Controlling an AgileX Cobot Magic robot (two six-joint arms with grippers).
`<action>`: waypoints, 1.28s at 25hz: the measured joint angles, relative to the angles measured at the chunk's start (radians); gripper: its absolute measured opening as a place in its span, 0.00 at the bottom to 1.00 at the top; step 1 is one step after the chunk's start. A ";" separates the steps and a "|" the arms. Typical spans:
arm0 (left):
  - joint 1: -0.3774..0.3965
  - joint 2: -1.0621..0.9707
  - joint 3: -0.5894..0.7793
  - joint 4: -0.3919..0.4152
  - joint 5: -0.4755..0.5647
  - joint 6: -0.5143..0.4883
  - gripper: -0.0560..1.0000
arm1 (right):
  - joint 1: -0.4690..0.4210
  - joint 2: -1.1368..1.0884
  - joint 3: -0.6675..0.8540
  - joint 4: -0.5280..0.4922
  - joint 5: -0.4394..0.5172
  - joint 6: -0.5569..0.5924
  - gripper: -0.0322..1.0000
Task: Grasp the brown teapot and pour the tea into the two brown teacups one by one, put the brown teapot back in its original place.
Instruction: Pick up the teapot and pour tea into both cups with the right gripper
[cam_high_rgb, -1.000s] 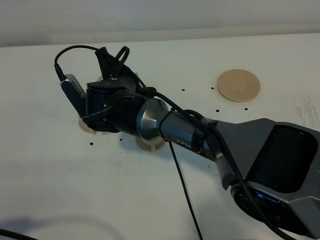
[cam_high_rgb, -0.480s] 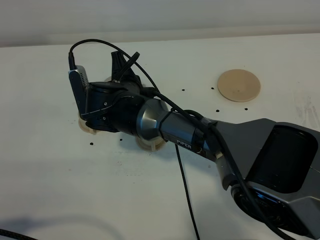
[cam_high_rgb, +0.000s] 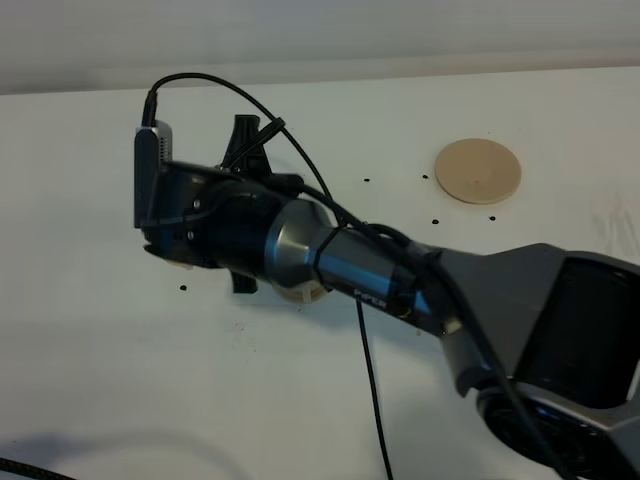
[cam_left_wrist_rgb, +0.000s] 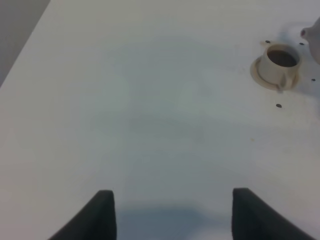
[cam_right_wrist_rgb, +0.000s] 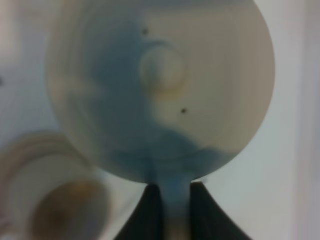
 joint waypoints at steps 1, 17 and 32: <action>0.000 0.000 0.000 0.000 0.000 0.000 0.51 | 0.000 -0.012 0.000 0.034 0.016 0.006 0.12; 0.000 0.000 0.000 0.000 0.000 0.000 0.51 | 0.000 -0.054 -0.001 0.446 0.082 0.142 0.12; 0.000 0.000 0.000 0.000 0.000 0.000 0.51 | -0.001 -0.031 -0.001 0.450 0.068 0.152 0.12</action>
